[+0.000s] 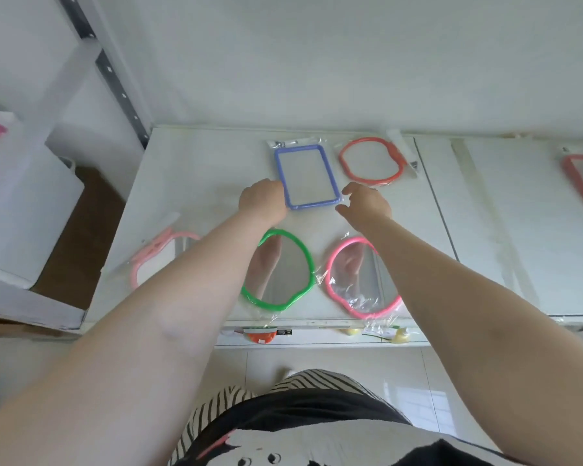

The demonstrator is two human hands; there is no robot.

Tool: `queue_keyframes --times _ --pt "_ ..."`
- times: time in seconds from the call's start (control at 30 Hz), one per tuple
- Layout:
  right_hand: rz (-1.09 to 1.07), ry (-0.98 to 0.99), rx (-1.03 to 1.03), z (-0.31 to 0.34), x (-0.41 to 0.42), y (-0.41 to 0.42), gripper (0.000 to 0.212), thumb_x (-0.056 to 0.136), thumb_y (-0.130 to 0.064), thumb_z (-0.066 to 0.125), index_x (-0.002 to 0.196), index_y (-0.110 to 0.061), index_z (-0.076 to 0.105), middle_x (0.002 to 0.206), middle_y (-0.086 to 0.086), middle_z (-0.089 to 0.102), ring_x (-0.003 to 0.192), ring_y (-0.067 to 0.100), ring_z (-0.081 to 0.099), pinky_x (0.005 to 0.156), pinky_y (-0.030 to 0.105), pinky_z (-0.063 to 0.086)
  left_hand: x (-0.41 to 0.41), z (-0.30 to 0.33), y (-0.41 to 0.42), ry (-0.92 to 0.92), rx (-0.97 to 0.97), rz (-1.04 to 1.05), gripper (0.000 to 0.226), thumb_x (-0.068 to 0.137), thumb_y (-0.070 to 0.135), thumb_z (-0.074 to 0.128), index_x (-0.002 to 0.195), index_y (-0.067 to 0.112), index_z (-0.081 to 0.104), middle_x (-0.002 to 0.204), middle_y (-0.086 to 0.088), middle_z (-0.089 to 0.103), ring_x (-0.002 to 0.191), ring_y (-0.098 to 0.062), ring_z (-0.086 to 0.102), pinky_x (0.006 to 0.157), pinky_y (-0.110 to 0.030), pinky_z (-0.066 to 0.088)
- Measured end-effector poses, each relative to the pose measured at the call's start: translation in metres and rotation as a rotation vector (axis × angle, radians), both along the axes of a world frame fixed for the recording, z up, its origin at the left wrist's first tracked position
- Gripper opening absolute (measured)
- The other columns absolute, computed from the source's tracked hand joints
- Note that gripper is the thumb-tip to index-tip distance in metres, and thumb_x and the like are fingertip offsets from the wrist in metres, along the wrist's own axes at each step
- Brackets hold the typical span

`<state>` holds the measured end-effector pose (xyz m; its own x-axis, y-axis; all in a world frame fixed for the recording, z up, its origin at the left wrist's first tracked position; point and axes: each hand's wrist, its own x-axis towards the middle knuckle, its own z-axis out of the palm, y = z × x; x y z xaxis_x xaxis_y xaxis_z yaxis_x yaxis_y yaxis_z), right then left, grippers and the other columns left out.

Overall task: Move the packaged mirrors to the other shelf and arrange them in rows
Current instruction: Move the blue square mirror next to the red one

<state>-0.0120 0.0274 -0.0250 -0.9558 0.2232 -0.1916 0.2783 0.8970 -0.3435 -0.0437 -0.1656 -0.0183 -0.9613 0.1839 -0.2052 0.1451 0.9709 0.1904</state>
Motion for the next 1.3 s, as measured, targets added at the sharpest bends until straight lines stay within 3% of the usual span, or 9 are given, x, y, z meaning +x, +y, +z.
queue_keyframes --times 0.17,0.4,0.5,0.67,0.8,1.0,1.1,1.23,1.3 --pt "-0.034 -0.041 -0.028 -0.010 -0.022 0.011 0.045 0.093 -0.025 0.055 0.137 -0.017 0.048 0.131 0.005 0.059 0.120 0.026 0.056 0.094 0.035 0.045 -0.017 -0.014 0.019 -0.107 0.159 0.084 0.027 0.087 0.016 0.051 0.111 0.009 0.061 0.116 -0.010 0.064 0.105 -0.032 0.062 0.082 -0.033 0.049" --pt "-0.050 -0.042 -0.107 -0.031 -0.031 0.003 0.033 0.090 -0.021 0.057 0.121 -0.009 0.056 0.117 0.011 0.062 0.105 0.031 0.059 0.080 0.033 0.046 -0.020 -0.032 0.041 -0.158 0.199 0.135 0.042 0.090 0.018 0.055 0.126 -0.001 0.047 0.129 -0.021 0.051 0.118 -0.036 0.054 0.092 -0.034 0.045" --pt "-0.165 -0.025 -0.203 -0.029 -0.031 0.002 0.033 0.092 -0.023 0.057 0.121 -0.007 0.057 0.113 0.010 0.065 0.101 0.032 0.063 0.077 0.031 0.046 -0.027 -0.027 0.044 -0.140 0.334 0.255 0.033 0.091 0.016 0.053 0.118 -0.003 0.055 0.122 -0.020 0.060 0.115 -0.036 0.056 0.090 -0.034 0.047" --pt "-0.256 -0.025 -0.311 -0.020 -0.028 0.008 0.021 0.091 -0.025 0.058 0.093 -0.006 0.064 0.067 0.005 0.055 0.067 0.031 0.055 0.048 0.025 0.034 -0.032 -0.019 0.043 -0.234 0.636 0.498 0.026 0.084 0.009 0.062 0.109 0.000 0.063 0.107 -0.015 0.066 0.101 -0.032 0.065 0.074 -0.029 0.046" --pt "-0.350 0.007 -0.471 -0.013 -0.018 0.009 0.023 0.090 -0.026 0.062 0.086 -0.004 0.064 0.073 0.009 0.061 0.067 0.027 0.059 0.063 0.031 0.046 -0.024 -0.006 0.044 -0.363 0.983 0.627 0.027 0.084 -0.007 0.056 0.109 0.000 0.063 0.098 -0.013 0.058 0.087 -0.028 0.059 0.065 -0.030 0.058" --pt "-0.553 0.148 -0.760 0.002 0.015 0.000 0.015 0.086 -0.016 0.066 0.089 -0.013 0.052 0.082 0.010 0.064 0.063 0.024 0.061 0.079 0.042 0.057 0.001 0.019 0.033 -0.372 1.134 0.550 0.038 0.086 -0.014 0.053 0.123 -0.003 0.053 0.102 -0.014 0.054 0.081 -0.026 0.060 0.064 -0.029 0.059" --pt "-0.632 0.224 -0.789 0.012 0.040 -0.003 0.016 0.083 -0.014 0.066 0.093 -0.010 0.053 0.074 0.008 0.065 0.063 0.024 0.064 0.081 0.048 0.059 0.014 0.022 0.027 -0.451 1.214 0.491 0.043 0.086 -0.014 0.056 0.126 -0.001 0.048 0.104 -0.016 0.053 0.075 -0.022 0.060 0.077 -0.031 0.056" --pt "-0.742 0.300 -0.774 0.024 0.087 -0.005 0.016 0.083 -0.011 0.067 0.092 -0.011 0.054 0.079 0.013 0.069 0.071 0.030 0.071 0.079 0.049 0.059 0.046 0.027 0.029 -0.501 1.252 0.364 0.036 0.085 -0.013 0.058 0.115 0.006 0.050 0.101 -0.016 0.055 0.065 -0.017 0.059 0.055 -0.018 0.057" --pt "-0.797 0.339 -0.712 0.029 0.113 -0.006 0.016 0.077 -0.014 0.070 0.080 -0.016 0.054 0.077 0.013 0.070 0.075 0.034 0.073 0.077 0.051 0.059 0.065 0.028 0.031 -0.523 1.261 0.291 0.039 0.085 -0.012 0.059 0.117 0.007 0.049 0.097 -0.014 0.058 0.066 -0.018 0.060 0.061 -0.021 0.059"
